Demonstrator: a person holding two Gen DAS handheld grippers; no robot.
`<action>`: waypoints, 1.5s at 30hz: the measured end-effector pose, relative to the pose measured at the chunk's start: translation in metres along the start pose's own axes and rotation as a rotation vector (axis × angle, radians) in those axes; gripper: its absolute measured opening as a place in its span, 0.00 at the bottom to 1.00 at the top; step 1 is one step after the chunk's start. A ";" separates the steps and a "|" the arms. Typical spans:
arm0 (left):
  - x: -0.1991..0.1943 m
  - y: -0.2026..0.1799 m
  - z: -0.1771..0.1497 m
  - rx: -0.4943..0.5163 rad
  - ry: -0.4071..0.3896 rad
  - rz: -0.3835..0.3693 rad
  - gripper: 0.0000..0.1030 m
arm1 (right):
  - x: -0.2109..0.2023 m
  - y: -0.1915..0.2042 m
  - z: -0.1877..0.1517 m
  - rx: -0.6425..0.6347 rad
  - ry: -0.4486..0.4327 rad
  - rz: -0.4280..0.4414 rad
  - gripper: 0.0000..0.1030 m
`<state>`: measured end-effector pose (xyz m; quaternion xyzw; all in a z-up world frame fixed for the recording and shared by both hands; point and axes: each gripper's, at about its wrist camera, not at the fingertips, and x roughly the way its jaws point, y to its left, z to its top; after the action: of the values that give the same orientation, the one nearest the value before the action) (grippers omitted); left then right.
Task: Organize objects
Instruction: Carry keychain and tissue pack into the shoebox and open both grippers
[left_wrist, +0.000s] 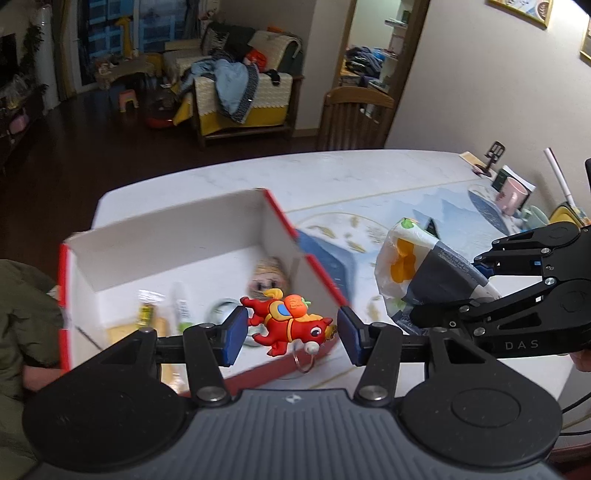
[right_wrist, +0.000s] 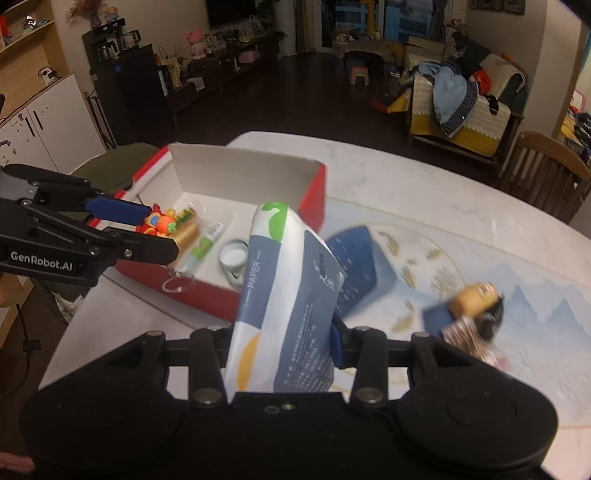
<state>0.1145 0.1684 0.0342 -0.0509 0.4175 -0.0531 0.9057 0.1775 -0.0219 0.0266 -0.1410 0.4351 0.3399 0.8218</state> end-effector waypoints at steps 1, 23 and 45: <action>-0.001 0.006 0.000 -0.001 -0.004 0.008 0.50 | 0.003 0.005 0.004 -0.005 -0.002 0.000 0.39; 0.053 0.116 0.000 -0.014 0.100 0.193 0.50 | 0.136 0.055 0.079 -0.063 0.074 -0.069 0.40; 0.101 0.116 -0.018 0.077 0.210 0.158 0.51 | 0.211 0.051 0.088 -0.041 0.188 -0.100 0.45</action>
<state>0.1724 0.2678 -0.0689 0.0229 0.5103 -0.0026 0.8597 0.2795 0.1539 -0.0904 -0.2106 0.4958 0.2927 0.7901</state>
